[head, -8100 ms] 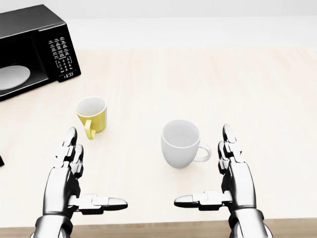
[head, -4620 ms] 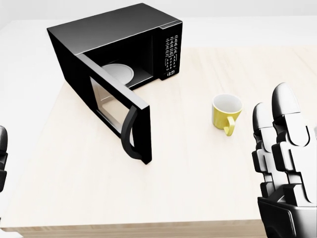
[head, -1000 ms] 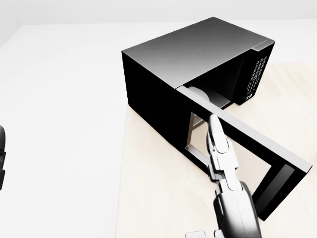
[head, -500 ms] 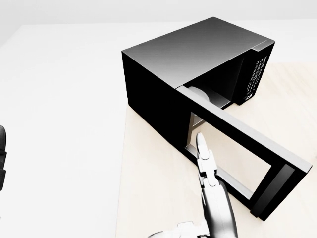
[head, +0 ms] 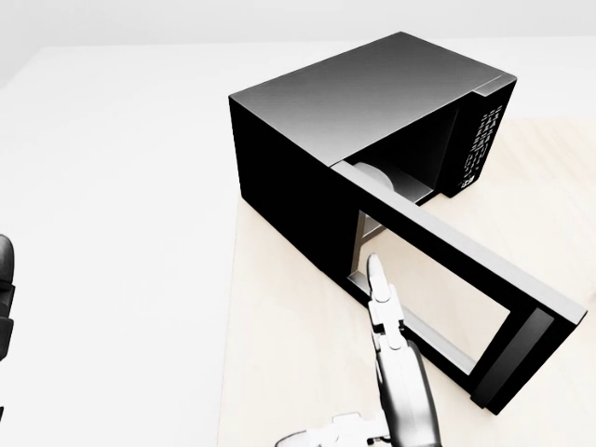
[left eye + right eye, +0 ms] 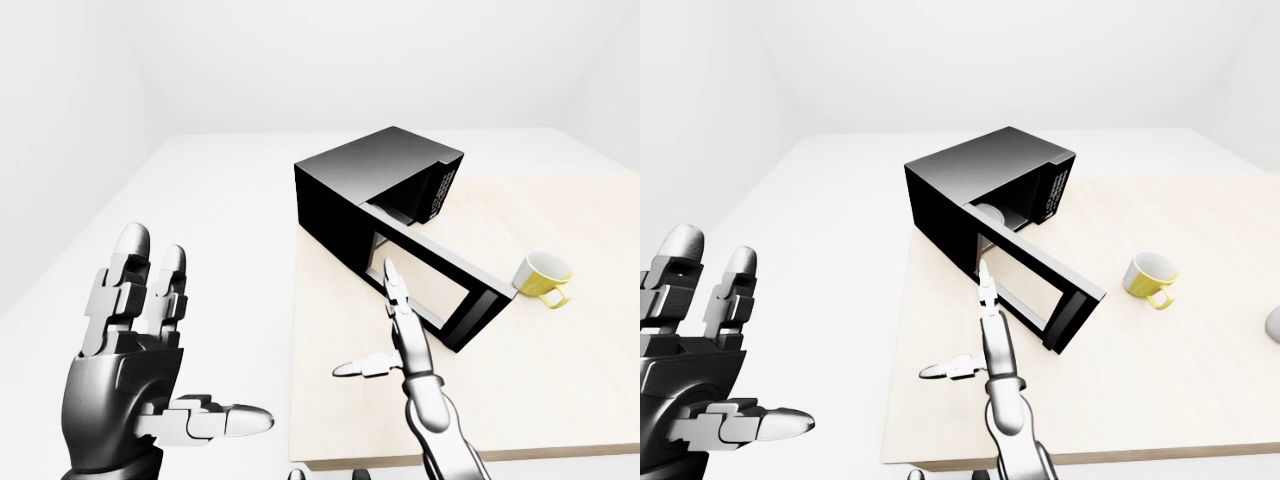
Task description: Close the microwave.
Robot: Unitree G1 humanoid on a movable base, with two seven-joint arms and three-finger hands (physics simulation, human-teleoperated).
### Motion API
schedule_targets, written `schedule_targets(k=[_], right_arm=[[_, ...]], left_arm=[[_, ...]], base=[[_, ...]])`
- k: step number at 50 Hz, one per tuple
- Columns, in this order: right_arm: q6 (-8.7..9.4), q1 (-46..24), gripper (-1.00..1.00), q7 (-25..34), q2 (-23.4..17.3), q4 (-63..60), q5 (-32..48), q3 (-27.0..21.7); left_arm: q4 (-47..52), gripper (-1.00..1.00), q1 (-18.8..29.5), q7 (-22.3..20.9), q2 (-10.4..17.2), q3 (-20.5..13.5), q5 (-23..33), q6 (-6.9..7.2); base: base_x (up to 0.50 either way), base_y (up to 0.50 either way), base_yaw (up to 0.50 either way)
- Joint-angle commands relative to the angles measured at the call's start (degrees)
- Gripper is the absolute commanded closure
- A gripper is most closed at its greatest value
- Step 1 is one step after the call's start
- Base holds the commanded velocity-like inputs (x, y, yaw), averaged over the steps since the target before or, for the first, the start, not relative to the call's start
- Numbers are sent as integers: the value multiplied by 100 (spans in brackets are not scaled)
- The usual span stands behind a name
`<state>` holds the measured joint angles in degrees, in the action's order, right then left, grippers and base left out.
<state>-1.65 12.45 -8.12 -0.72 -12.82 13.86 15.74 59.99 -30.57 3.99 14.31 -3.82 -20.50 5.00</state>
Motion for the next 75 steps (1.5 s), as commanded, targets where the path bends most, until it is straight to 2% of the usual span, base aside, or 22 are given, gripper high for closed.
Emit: schedule_targets(k=[1, 7, 12, 18, 22, 23, 24, 29, 37, 50, 58, 62, 66, 75], right_arm=[[-26, -67, -100, -1, 38, 112, 15, -57], [-77, -268, -100, -16, 90, 363, 65, -169], [-20, -356, -100, 26, 129, 369, 89, -284], [-82, -537, -100, 7, 188, 631, 104, -393], [54, -669, -100, 27, 243, 587, 123, -426], [171, -738, -100, 40, 275, 500, 136, -419], [206, -787, -100, 35, 290, 506, 140, -421], [215, -906, -100, 10, 329, 618, 174, -397], [363, -1139, -100, 75, 346, 631, 223, -479], [365, -1691, -100, 10, 408, 1100, 208, -759], [300, -2168, -100, -72, 376, 1574, 169, -997], [359, -2300, -100, -80, 378, 1634, 166, -1041], [321, -2516, -100, -155, 389, 1825, 64, -1120], [373, -3107, -100, -282, 412, 2324, -119, -1221]], left_arm=[[0, -100, 40, -60, -85, 19, 73, 0], [0, -100, 61, -111, -143, 42, 129, 0], [0, -100, 70, -146, -186, 61, 173, 0], [0, -100, 78, -179, -228, 79, 214, 0], [0, -100, 81, -209, -256, 63, 218, 0], [0, -100, 70, -217, -257, 54, 214, 0], [0, -100, 65, -225, -261, 47, 207, 0], [0, -100, 58, -251, -278, 22, 198, 0], [0, -100, 66, -293, -337, 45, 264, 0], [0, -100, 86, -307, -351, 32, 275, 0], [0, -100, 95, -291, -327, -22, 205, 0], [0, -100, 81, -293, -327, -15, 207, 0], [0, -100, 57, -289, -329, 45, 258, 0], [0, -100, 39, -240, -257, 67, 224, 0]], base=[[0, 0, 0], [0, 0, 0], [0, 0, 0], [0, 0, 0], [0, 0, 0], [0, 0, 0], [0, 0, 0], [0, 0, 0], [0, 0, 0], [0, 0, 0], [0, 0, 0], [0, 0, 0], [0, 0, 0], [0, 0, 0]])
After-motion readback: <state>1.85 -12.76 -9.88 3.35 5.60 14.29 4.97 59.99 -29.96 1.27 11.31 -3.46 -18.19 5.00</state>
